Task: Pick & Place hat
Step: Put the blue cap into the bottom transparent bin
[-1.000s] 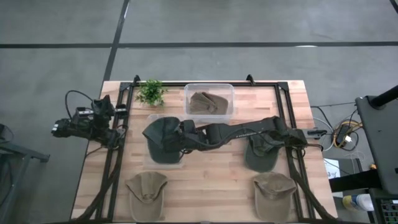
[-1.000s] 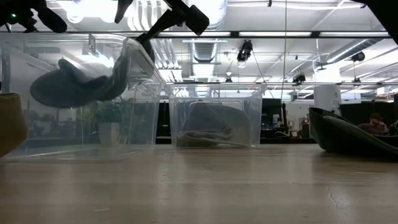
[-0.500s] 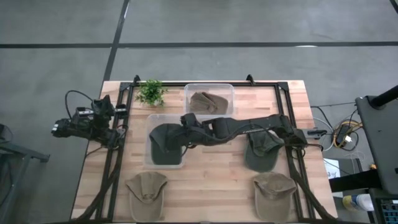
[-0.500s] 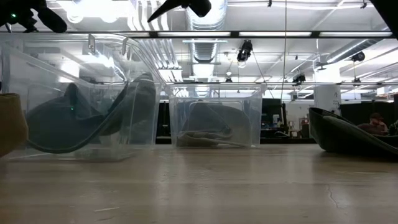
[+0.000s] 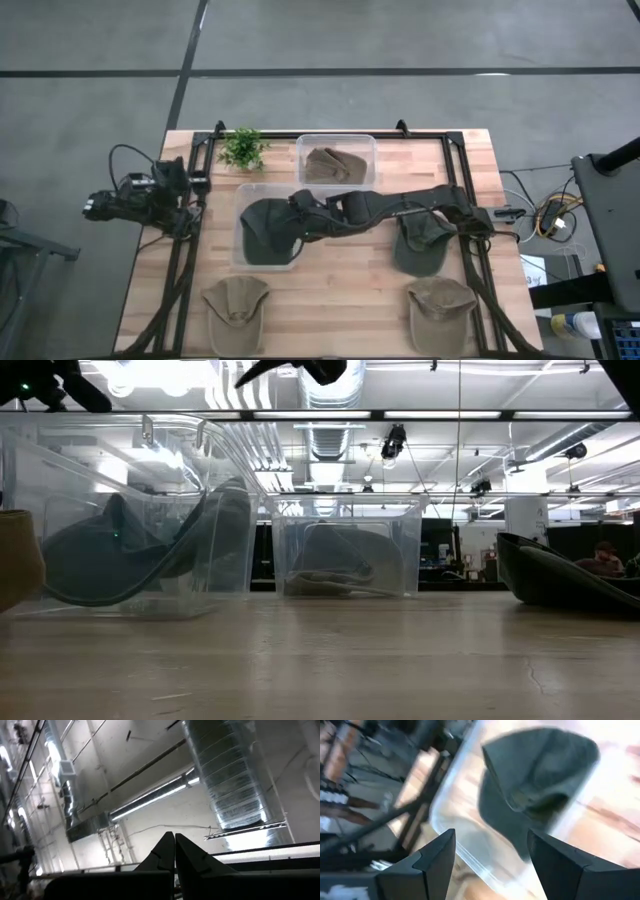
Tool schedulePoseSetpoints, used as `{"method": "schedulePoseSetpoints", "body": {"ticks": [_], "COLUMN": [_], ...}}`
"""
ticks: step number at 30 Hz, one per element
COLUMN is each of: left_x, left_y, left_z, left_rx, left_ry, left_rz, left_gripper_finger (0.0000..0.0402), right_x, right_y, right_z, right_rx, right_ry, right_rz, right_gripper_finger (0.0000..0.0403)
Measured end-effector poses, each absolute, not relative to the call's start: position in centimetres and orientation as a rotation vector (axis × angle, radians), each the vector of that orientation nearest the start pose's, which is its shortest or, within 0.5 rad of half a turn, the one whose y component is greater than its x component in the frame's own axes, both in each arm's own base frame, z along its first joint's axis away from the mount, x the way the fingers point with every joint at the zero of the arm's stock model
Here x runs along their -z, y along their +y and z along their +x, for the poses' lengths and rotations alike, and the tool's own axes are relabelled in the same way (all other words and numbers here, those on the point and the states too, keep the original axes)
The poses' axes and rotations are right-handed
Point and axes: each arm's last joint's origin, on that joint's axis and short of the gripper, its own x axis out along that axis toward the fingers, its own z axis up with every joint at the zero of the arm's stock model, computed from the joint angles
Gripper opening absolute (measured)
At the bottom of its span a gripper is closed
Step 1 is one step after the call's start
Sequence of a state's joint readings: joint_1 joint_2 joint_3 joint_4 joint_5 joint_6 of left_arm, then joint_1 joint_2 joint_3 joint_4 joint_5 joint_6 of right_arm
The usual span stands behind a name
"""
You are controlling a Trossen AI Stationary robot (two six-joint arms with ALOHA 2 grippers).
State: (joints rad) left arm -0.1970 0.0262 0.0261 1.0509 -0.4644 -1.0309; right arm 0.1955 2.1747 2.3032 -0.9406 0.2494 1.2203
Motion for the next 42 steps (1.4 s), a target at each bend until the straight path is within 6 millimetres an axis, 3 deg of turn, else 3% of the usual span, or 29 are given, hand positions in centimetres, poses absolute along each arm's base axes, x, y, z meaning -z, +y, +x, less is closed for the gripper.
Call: {"method": "schedulePoseSetpoints", "body": {"ticks": [6, 13, 21, 27, 35, 42], "left_x": [-26.3, -29.4, -32.1, -33.4, -33.2, -32.9], "left_y": [-0.1, -0.5, -0.7, -1.0, -1.4, -1.6], "left_z": [6.3, 7.1, 8.4, 10.2, 12.0, 13.0], "left_rx": [0.262, 0.122, -0.034, -0.067, -0.091, -0.102], "left_ry": [-0.822, -0.516, -0.263, -0.202, -0.15, -0.124], "left_rz": [-1.273, -1.117, -0.951, -0.905, -0.89, -0.883], "left_gripper_finger": [0.0007, 0.0007, 0.0007, 0.0007, 0.0007, 0.0007], "right_x": [-33.9, -35.5, -36.5, -36.0, -33.3, -31.6], "right_y": [8.6, 9.0, 10.7, 12.5, 16.4, 19.5], "right_z": [43.5, 38.9, 36.4, 35.3, 33.7, 31.8], "right_rx": [0.656, 0.821, 0.861, 0.89, 0.92, 1.014], "right_ry": [0.847, 1.014, 1.021, 1.058, 1.287, 1.337], "right_rz": [0.933, 0.896, 0.936, 1.006, 1.083, 1.091], "right_gripper_finger": [0.0235, 0.0235, 0.0235, 0.0235, 0.0223, 0.0209]}}
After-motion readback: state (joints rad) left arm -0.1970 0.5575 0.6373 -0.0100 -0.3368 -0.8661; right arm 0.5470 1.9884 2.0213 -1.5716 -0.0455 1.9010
